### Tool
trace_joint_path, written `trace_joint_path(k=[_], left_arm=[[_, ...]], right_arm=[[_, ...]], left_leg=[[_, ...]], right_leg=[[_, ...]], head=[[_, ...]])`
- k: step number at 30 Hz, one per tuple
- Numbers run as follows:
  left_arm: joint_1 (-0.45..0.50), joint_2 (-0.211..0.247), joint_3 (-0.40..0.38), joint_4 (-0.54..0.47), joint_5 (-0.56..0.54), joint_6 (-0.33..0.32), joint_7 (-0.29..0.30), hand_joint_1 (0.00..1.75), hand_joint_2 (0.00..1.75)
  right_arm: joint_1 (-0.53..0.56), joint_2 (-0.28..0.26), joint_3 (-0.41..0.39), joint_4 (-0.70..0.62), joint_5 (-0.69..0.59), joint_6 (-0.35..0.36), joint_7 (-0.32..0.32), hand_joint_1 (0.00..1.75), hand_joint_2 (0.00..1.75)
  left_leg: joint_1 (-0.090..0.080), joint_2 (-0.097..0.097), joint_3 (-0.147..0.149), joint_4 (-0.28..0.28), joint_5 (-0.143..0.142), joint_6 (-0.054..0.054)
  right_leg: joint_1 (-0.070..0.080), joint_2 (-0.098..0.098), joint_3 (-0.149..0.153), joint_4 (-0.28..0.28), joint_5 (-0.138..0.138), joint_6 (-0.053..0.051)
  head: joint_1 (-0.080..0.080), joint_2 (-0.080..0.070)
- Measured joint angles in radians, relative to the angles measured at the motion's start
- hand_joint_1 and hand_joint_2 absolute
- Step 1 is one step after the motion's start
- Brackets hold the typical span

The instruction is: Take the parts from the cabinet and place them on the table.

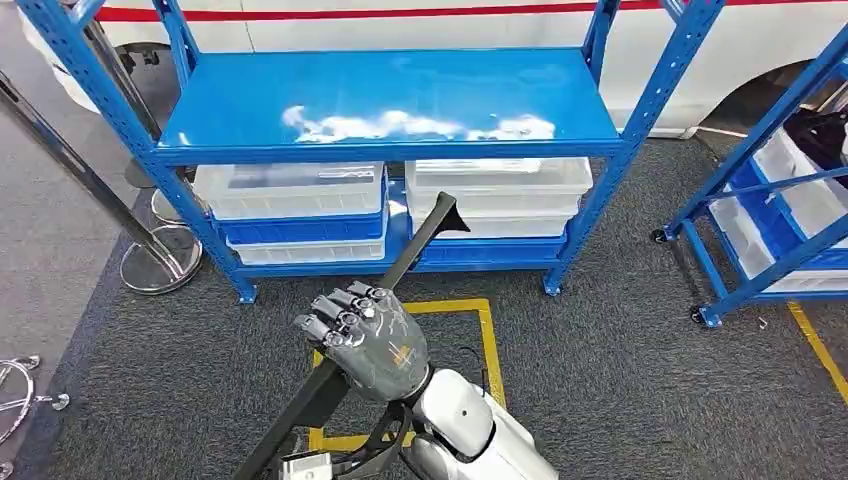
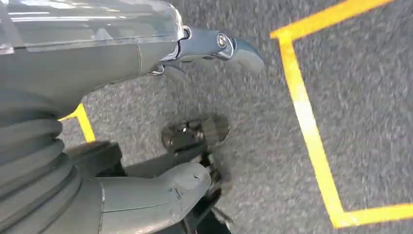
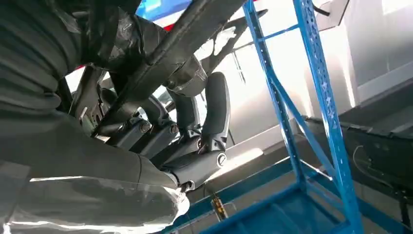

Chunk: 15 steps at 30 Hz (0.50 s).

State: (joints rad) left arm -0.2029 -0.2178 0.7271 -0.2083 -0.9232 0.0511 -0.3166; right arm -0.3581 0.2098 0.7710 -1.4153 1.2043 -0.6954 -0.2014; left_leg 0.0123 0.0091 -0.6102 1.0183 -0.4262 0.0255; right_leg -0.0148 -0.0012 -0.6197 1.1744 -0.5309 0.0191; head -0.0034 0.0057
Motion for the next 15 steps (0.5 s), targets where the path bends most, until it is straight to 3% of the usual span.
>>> trace_joint_path(k=[1, 2, 5, 6, 7, 9, 11, 12, 13, 15], left_arm=[[0.000, 0.000, 0.000, 0.000, 0.000, 0.000, 0.000, 0.00, 1.75], [0.000, 0.000, 0.000, 0.000, -0.001, 0.000, 0.001, 0.00, 1.75], [0.001, 0.000, -0.001, 0.000, -0.006, -0.002, 0.003, 0.00, 1.75], [0.002, 0.000, -0.001, 0.000, -0.010, -0.002, 0.005, 0.00, 1.75], [0.003, 0.001, -0.002, 0.000, -0.010, -0.002, 0.006, 0.00, 1.75], [0.003, 0.000, -0.002, 0.000, -0.011, -0.002, 0.005, 0.00, 1.75], [0.004, 0.000, -0.002, 0.000, -0.010, -0.002, 0.005, 0.00, 1.75], [0.004, 0.000, -0.002, 0.000, -0.010, -0.002, 0.005, 0.00, 1.75], [0.005, 0.000, -0.002, 0.000, -0.009, -0.002, 0.005, 0.00, 1.75], [0.005, 0.001, -0.002, 0.000, -0.008, 0.000, 0.005, 0.00, 1.75]], right_arm=[[0.000, 0.001, 0.000, 0.000, 0.000, 0.000, 0.000, 1.75, 1.75], [0.000, 0.001, 0.000, 0.000, 0.000, 0.000, 0.000, 1.75, 1.75], [0.002, 0.002, 0.000, 0.000, 0.002, 0.000, 0.004, 1.75, 1.75], [0.003, 0.002, 0.000, 0.000, 0.003, 0.000, 0.007, 1.75, 1.75], [0.002, 0.002, 0.000, 0.000, 0.003, 0.000, 0.009, 1.75, 1.75], [0.002, 0.003, 0.000, 0.002, 0.009, 0.000, 0.013, 1.75, 1.75], [0.005, 0.003, 0.000, 0.007, 0.017, 0.000, 0.018, 1.75, 1.75], [0.007, 0.003, 0.000, 0.010, 0.017, 0.000, 0.017, 1.75, 1.75], [0.008, 0.003, 0.000, 0.012, 0.015, 0.000, 0.017, 1.75, 1.75], [0.009, 0.003, 0.000, 0.013, 0.013, 0.000, 0.016, 1.75, 1.75]], left_leg=[[0.000, 0.000, -0.004, 0.006, 0.001, -0.002], [-0.003, -0.001, -0.010, 0.009, 0.004, -0.009], [-0.004, 0.000, -0.016, 0.007, 0.019, -0.030], [-0.002, 0.000, -0.017, 0.007, 0.023, -0.037], [0.003, -0.001, -0.024, 0.012, 0.015, -0.042], [0.004, -0.003, -0.056, 0.094, -0.070, -0.049], [0.005, -0.003, -0.109, 0.258, -0.161, -0.055], [0.005, -0.003, -0.118, 0.305, -0.179, -0.056], [0.005, -0.003, -0.103, 0.301, -0.173, -0.055], [0.005, -0.003, -0.015, 0.181, -0.123, -0.048]], right_leg=[[-0.001, 0.000, 0.059, -0.093, 0.029, -0.002], [0.002, 0.001, 0.074, -0.127, 0.007, -0.008], [0.010, 0.004, 0.058, -0.124, 0.031, -0.026], [0.012, 0.004, 0.056, -0.128, 0.037, -0.034], [0.003, 0.000, 0.054, -0.138, 0.049, -0.049], [0.005, -0.002, 0.038, -0.139, 0.063, -0.063], [0.010, -0.004, 0.017, -0.137, 0.077, -0.066], [0.012, -0.004, 0.007, -0.136, 0.084, -0.067], [0.013, -0.003, -0.002, -0.134, 0.089, -0.066], [0.014, -0.002, -0.016, -0.129, 0.098, -0.064]], head=[[0.000, 0.000], [0.000, 0.000], [0.000, 0.000], [0.000, 0.000], [0.000, 0.000], [-0.001, 0.000], [-0.001, 0.000], [0.000, 0.000], [-0.001, 0.000], [-0.001, 0.000]])
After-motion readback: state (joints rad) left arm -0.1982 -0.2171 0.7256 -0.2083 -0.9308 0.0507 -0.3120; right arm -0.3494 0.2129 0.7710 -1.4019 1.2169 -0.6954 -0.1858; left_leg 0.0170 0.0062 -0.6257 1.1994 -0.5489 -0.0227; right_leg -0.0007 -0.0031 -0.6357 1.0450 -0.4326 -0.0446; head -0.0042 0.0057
